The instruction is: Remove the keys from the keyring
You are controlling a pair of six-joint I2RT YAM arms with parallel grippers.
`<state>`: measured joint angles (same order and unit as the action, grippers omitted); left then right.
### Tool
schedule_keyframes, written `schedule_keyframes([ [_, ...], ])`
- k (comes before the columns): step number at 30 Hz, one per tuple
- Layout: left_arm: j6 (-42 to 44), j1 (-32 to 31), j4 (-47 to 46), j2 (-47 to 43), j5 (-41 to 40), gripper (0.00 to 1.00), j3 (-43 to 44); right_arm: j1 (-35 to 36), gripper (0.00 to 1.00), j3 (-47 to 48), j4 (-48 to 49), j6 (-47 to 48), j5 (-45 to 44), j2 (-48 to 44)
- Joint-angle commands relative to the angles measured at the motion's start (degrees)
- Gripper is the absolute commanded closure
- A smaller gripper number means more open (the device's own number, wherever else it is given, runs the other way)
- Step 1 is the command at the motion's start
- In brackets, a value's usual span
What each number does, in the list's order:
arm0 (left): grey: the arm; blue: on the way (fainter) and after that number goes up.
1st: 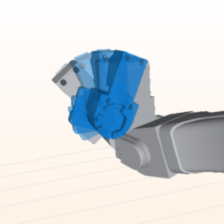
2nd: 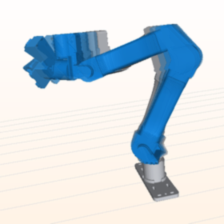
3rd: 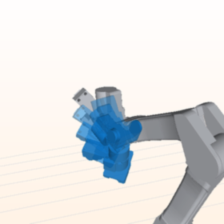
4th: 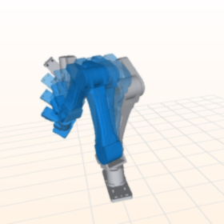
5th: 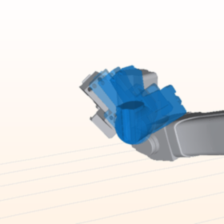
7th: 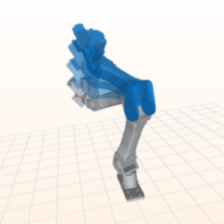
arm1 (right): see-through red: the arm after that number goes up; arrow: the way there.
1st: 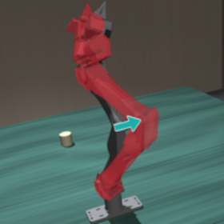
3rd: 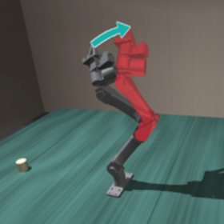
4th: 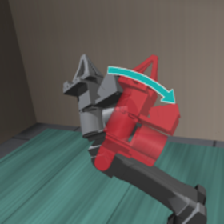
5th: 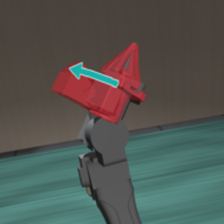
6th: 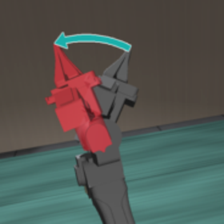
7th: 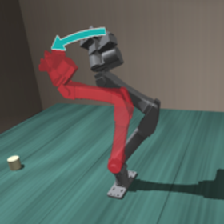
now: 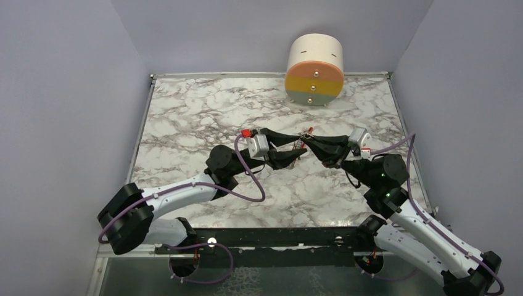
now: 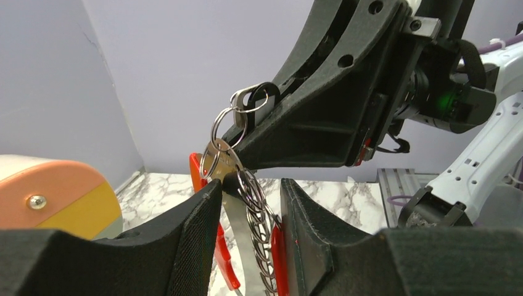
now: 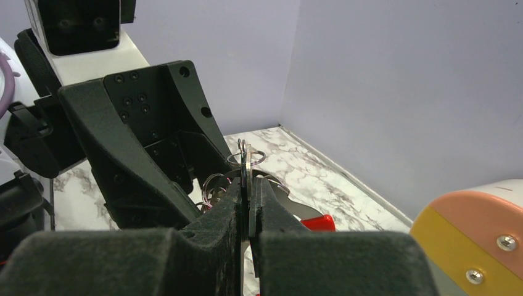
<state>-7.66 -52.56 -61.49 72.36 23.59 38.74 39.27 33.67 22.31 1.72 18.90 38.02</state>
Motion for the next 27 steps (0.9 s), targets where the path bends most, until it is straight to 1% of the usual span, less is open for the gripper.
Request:
schedule_keyframes([
  [1,2.6,-0.4,-1.9,0.7,0.6,0.58,0.9,-0.2,0.98,0.1,1.9,-0.8,0.8,-1.0],
  [6,4.4,-0.4,-2.0,0.2,-1.2,0.58,1.2,-0.2,0.98,-0.1,1.7,-0.8,0.9,-1.1],
  [27,8.2,-0.4,-3.0,0.9,-3.3,0.58,3.6,-0.2,0.98,-0.2,1.1,-1.3,1.8,-1.0],
])
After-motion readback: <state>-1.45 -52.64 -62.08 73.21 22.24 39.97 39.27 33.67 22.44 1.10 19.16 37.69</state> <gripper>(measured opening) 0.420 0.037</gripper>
